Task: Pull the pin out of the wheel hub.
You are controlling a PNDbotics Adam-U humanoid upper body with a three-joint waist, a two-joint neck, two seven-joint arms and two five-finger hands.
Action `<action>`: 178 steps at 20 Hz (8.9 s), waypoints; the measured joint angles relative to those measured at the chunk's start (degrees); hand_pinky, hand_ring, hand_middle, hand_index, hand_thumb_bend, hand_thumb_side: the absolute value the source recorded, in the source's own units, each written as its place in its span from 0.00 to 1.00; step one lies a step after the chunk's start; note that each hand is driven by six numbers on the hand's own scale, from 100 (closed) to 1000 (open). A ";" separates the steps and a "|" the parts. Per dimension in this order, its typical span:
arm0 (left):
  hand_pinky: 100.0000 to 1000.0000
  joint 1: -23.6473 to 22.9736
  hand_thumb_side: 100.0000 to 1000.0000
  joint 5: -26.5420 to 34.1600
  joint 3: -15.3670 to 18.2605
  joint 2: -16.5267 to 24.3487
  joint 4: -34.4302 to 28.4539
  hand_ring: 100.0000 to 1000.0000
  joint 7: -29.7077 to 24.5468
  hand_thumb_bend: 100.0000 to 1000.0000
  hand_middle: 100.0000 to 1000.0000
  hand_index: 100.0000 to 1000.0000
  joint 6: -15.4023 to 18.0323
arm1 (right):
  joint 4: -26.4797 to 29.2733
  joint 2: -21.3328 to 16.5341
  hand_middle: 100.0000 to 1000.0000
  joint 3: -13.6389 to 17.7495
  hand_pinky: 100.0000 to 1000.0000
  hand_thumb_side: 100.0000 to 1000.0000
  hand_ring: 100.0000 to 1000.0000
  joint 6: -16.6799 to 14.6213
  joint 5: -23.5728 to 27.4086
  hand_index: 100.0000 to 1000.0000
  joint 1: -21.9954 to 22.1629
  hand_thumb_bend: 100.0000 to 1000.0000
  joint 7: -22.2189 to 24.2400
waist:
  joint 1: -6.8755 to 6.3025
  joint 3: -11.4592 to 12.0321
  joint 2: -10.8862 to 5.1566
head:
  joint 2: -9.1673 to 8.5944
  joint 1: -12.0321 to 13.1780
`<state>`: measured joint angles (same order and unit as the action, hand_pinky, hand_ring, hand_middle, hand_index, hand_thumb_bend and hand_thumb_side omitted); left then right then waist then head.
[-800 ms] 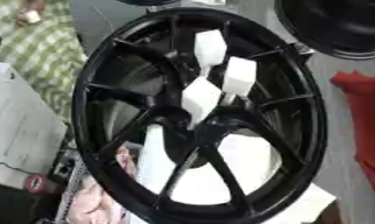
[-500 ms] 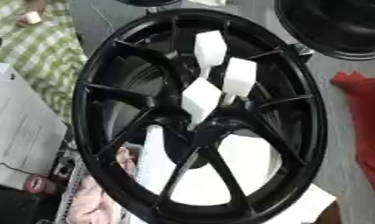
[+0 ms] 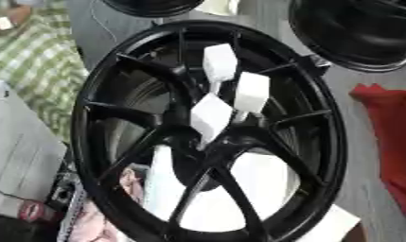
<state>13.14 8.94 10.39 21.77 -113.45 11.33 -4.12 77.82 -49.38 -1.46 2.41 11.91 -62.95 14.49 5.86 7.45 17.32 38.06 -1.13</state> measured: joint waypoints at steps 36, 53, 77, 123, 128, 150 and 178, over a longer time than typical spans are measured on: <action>0.66 0.54 0.79 0.08 0.01 0.00 0.00 0.51 -0.32 0.00 0.48 0.72 -0.04 | 18.61 -5.53 0.71 -20.62 0.82 0.18 0.82 8.93 -8.68 0.78 7.52 0.46 12.71 | 0.93 0.92 0.04 | 2.20 0.01; 0.66 0.57 0.79 0.16 -0.28 0.00 0.00 0.51 -0.63 0.00 0.48 0.72 -0.16 | 23.79 -5.43 0.72 -24.67 0.82 0.16 0.83 12.33 -8.27 0.81 7.07 0.49 12.20 | 1.16 1.37 0.03 | 2.08 0.55; 0.66 0.41 0.79 0.17 -0.31 0.00 0.00 0.51 -0.94 0.00 0.48 0.72 -0.40 | 31.68 -2.17 0.72 -32.86 0.82 0.16 0.83 27.00 -6.18 0.83 2.43 0.51 7.12 | 0.91 0.78 0.04 | 2.08 1.00; 0.67 0.45 0.81 0.20 -0.63 -0.08 0.00 0.51 -1.68 0.00 0.48 0.72 -0.43 | 27.61 1.47 0.69 -37.19 0.80 0.18 0.82 32.13 -10.22 0.77 2.79 0.54 10.42 | 0.61 0.40 2.49 | 2.15 1.22; 0.67 0.45 0.81 0.20 -0.63 -0.09 0.00 0.51 -1.69 0.00 0.48 0.72 -0.42 | 27.17 2.09 0.67 -37.56 0.80 0.17 0.82 32.19 -10.22 0.75 2.67 0.52 10.48 | 0.62 0.54 2.65 | 2.14 1.14; 0.67 0.51 0.81 0.58 -0.63 -0.55 0.00 0.51 -1.81 0.00 0.49 0.72 -0.49 | 22.97 3.78 0.56 -38.08 0.77 0.05 0.76 29.94 -10.16 0.66 2.49 0.40 9.81 | 0.64 0.81 3.08 | 2.10 1.01; 0.67 0.48 0.81 0.86 -0.61 -0.55 0.00 0.52 -2.14 0.00 0.49 0.73 -0.66 | 26.27 3.69 0.32 -34.53 0.75 0.06 0.62 27.84 -1.13 0.45 2.46 0.35 0.59 | 1.04 0.36 2.07 | 2.06 1.52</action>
<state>13.61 9.80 9.78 21.22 -113.44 9.18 -4.78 104.09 -45.69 -35.99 30.25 10.78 -60.49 15.09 6.90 7.82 19.39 40.12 0.39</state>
